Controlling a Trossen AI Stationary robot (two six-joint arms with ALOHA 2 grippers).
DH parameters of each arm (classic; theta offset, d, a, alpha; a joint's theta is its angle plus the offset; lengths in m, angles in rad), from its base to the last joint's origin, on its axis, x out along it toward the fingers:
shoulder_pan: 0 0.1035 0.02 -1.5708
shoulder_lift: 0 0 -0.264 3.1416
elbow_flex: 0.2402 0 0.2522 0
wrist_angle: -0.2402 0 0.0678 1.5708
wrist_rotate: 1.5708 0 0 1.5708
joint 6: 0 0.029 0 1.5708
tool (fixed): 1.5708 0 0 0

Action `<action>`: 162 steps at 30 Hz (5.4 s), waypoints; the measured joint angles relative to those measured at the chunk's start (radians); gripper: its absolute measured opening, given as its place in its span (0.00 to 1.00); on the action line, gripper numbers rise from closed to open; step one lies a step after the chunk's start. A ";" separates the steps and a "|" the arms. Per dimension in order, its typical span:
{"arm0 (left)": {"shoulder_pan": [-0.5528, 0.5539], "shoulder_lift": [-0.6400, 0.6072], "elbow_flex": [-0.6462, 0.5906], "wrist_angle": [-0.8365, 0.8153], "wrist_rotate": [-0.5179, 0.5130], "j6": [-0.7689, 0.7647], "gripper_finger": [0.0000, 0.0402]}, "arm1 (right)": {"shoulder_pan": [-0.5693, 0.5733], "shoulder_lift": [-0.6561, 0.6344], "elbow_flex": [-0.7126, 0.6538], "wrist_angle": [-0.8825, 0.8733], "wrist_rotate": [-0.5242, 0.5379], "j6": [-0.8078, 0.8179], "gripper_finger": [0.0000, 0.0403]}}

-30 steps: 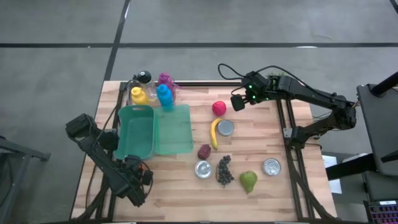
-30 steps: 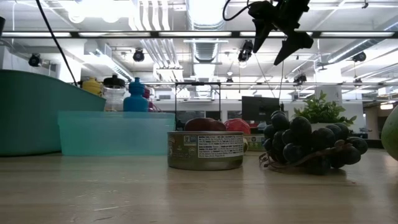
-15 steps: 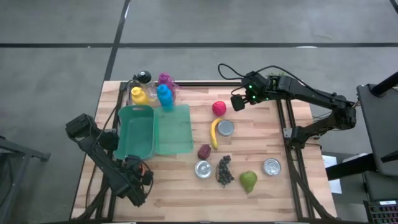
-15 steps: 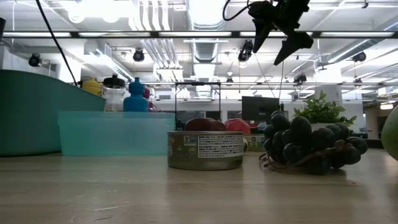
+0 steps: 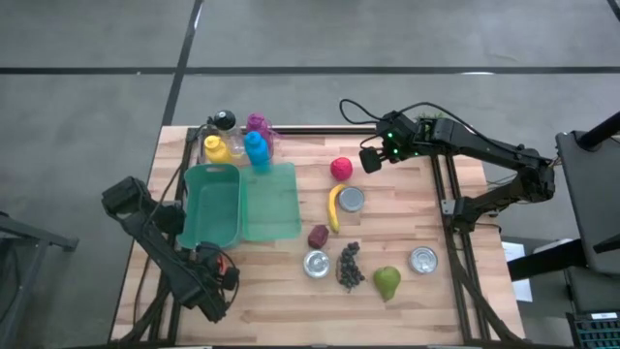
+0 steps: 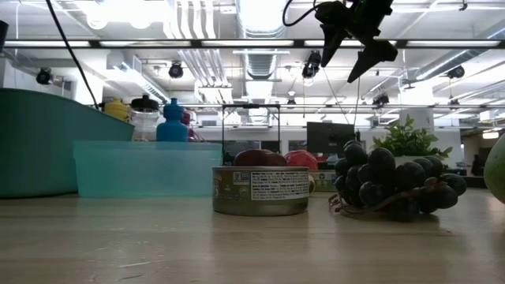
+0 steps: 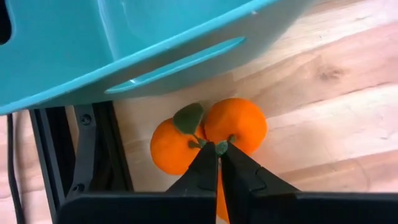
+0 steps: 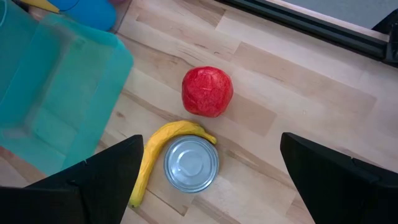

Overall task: Pick & Place Food Item
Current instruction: Put the tangerine into the green bin

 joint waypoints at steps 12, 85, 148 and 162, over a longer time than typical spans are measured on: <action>0.003 -0.099 0.064 -0.006 -0.013 0.027 0.01 | 0.000 0.000 0.000 0.000 0.000 0.000 0.94; 0.090 -0.632 0.083 -0.267 -0.432 0.244 0.01 | 0.000 0.000 0.000 0.000 0.000 0.000 0.94; 0.757 -0.784 -0.213 -0.065 -0.257 0.651 0.01 | 0.000 0.000 0.000 0.000 0.000 0.000 0.94; 0.933 -0.784 -0.300 0.069 -0.132 0.787 0.01 | 0.000 0.000 0.000 0.000 0.000 0.000 0.94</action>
